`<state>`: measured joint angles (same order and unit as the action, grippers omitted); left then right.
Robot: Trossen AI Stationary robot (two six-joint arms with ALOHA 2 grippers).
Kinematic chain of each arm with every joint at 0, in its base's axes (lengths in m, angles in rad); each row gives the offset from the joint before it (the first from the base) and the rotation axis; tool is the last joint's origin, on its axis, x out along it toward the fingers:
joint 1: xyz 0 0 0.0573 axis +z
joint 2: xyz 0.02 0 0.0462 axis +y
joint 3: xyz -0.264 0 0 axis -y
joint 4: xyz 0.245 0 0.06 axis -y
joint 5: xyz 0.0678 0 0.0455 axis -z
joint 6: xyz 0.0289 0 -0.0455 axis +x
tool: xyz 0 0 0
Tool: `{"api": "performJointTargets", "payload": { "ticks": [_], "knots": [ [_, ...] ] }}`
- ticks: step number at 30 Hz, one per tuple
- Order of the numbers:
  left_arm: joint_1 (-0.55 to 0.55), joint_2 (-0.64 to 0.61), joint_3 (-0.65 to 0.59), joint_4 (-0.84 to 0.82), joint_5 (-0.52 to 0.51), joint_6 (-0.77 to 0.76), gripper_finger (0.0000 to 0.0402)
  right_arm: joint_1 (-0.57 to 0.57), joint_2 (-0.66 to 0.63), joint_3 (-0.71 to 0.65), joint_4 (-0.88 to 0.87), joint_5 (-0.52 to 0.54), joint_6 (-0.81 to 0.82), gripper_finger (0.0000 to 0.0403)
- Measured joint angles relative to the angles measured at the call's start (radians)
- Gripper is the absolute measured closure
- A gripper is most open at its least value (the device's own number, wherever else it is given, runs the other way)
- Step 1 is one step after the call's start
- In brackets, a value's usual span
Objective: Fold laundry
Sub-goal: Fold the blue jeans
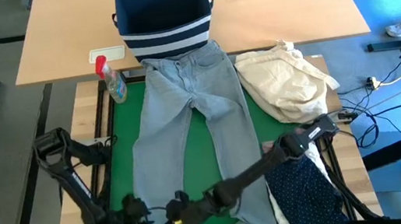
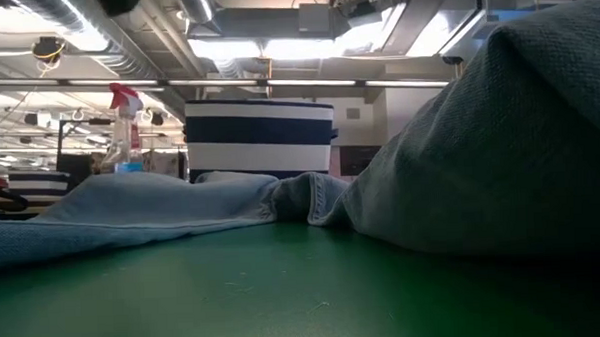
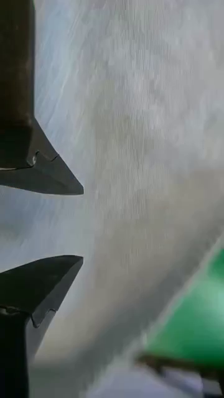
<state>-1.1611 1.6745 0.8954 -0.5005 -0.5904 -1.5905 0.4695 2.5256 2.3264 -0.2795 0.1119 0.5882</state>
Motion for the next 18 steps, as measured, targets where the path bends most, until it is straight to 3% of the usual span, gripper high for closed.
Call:
{"api": "performJointTargets", "payload": {
  "ticks": [8, 14, 18],
  "knots": [
    [0.039, -0.002, -0.174, 0.25, -0.004, 0.079, 0.0239, 0.065, 0.111, -0.002, 0.181, 0.161, 0.194, 0.0393],
    [0.07, -0.004, -0.205, 0.283, -0.024, 0.091, 0.0239, 0.059, 0.179, -0.004, 0.153, 0.15, 0.269, 0.0393],
    [0.088, -0.003, -0.206, 0.283, -0.021, 0.112, 0.0239, 0.059, 0.177, -0.001, 0.07, 0.062, 0.275, 0.0393]
  ]
}}
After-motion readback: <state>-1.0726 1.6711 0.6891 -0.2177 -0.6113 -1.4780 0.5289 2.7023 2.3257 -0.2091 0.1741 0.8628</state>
